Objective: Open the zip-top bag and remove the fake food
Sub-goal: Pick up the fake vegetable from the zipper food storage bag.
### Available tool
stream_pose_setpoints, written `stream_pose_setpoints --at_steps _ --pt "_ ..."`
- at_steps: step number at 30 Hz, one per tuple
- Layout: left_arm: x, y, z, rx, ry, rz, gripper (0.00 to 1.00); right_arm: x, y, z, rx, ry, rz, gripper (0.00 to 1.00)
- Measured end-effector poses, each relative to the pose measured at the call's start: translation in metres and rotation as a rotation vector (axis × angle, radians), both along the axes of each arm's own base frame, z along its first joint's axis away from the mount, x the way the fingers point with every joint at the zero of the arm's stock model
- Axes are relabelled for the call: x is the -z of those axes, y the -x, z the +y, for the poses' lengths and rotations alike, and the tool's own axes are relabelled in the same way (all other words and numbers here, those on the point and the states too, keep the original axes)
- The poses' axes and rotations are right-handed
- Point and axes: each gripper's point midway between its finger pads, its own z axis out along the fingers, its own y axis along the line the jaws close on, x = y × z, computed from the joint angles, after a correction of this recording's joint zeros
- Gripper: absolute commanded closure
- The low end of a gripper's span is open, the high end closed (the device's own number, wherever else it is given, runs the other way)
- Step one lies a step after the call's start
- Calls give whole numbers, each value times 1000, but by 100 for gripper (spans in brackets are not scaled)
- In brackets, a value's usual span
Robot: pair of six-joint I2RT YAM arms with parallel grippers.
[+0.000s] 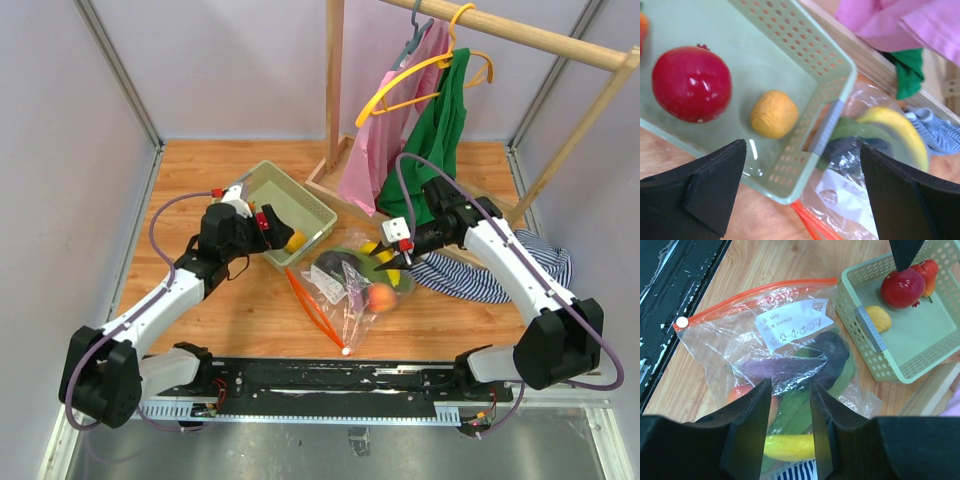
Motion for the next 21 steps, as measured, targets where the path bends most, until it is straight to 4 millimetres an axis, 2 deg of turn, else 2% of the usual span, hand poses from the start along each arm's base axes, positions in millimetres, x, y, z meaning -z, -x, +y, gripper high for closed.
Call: stream_pose_setpoints --at_steps 5,10,16,19,21 --pt "-13 21 -17 125 77 -48 1 4 2 0 -10 -7 2 55" --pt "-24 42 -31 234 154 -87 8 10 7 0 -30 -19 1 49" --pt "-6 74 -43 335 246 -35 28 17 11 0 -52 -25 -9 41" --pt "5 89 -47 370 290 17 49 21 13 -1 -64 -25 -18 35" --pt "8 96 -48 387 310 43 58 25 14 -1 -71 -24 -20 33"
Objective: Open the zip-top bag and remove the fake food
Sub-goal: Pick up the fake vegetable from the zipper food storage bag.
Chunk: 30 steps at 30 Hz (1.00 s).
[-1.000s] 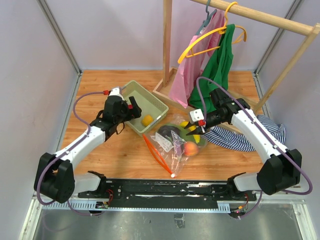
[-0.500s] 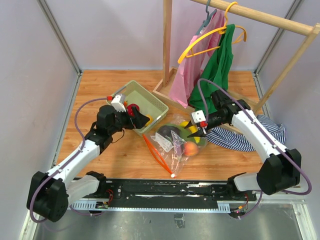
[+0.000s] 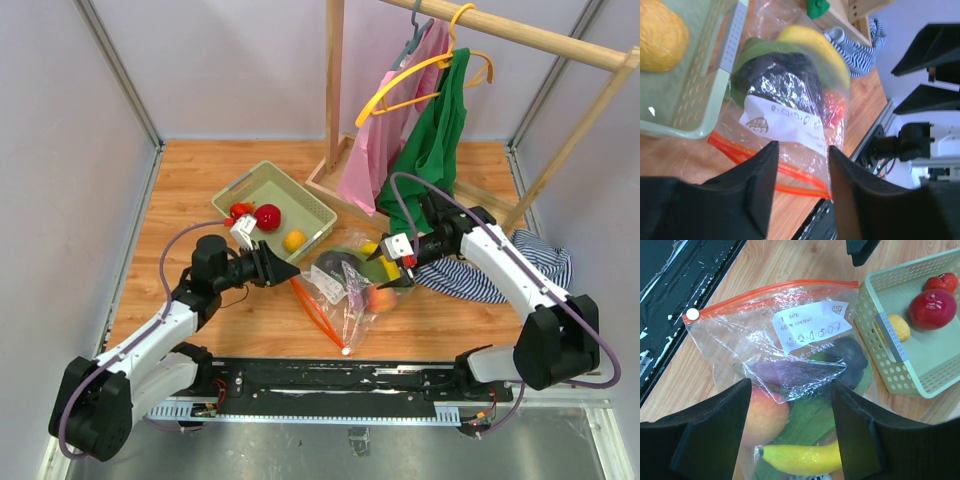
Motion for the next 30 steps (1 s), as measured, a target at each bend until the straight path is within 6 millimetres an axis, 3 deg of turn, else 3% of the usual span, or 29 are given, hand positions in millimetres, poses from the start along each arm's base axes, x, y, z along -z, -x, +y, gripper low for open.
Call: stream_pose_setpoints --at_steps 10,15,23,30 --pt "8 29 3 45 1 91 62 12 -4 1 -8 24 -28 30" --pt "29 46 3 64 -3 173 63 24 -10 5 1 75 -36 35" --pt "54 72 -14 142 -10 262 63 48 -19 16 29 169 -23 40" --pt "69 79 -28 163 24 292 62 71 -26 22 62 256 2 46"
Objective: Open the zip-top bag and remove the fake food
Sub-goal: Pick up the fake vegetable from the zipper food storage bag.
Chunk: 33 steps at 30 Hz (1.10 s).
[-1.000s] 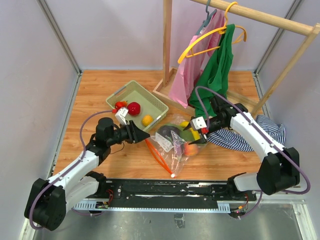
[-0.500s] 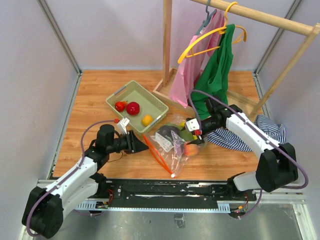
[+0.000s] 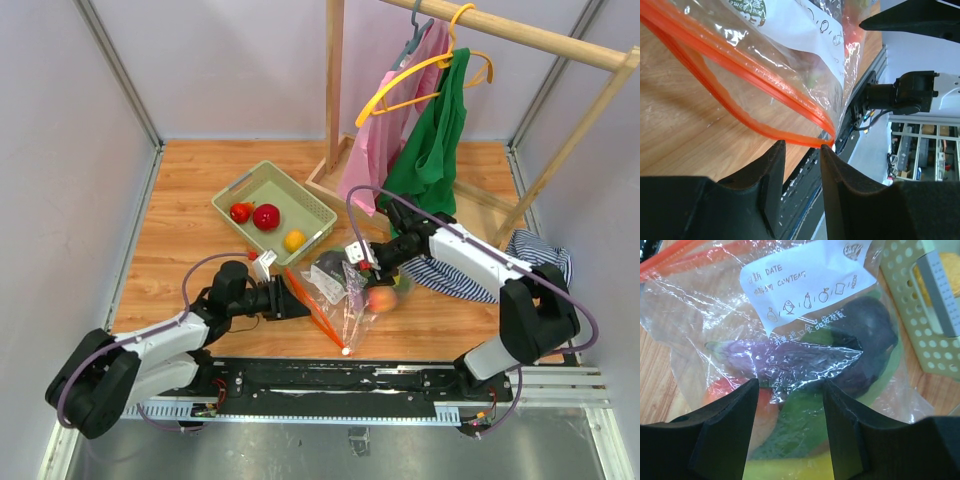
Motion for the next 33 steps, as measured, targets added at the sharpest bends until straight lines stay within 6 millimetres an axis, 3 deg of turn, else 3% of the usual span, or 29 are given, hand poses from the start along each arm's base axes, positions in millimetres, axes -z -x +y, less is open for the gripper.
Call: stream_pose_setpoints --at_steps 12,18,24,33 --pt "11 -8 -21 4 11 -25 62 31 -8 -7 52 118 48 54" --pt "17 -17 -25 -23 5 -44 50 37 -5 -1 35 140 57 61" --pt "20 -25 -37 -22 18 -57 46 42 -1 4 18 162 73 72" --pt "32 -19 -55 15 34 -37 35 44 9 13 0 154 116 86"
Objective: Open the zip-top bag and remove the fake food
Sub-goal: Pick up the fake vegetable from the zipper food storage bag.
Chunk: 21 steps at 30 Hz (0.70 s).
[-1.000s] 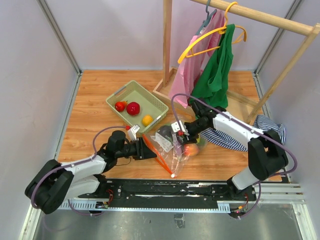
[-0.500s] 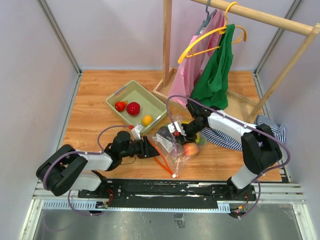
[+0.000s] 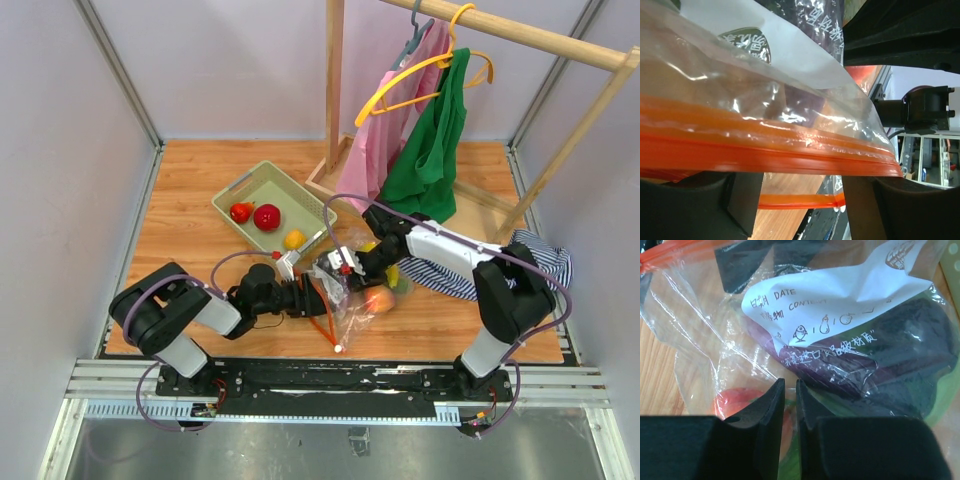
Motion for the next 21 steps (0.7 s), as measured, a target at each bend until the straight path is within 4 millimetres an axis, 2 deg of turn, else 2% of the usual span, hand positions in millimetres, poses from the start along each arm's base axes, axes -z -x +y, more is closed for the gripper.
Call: stream_pose_setpoints --at_steps 3,11,21 --pt "-1 -1 -3 2 4 -11 30 2 2 3 2 0 25 90" --pt "0 -9 -10 8 -7 -49 28 6 6 12 35 -2 112 96" --pt "3 -23 -15 28 -53 -160 28 6 3 19 102 2 178 97"
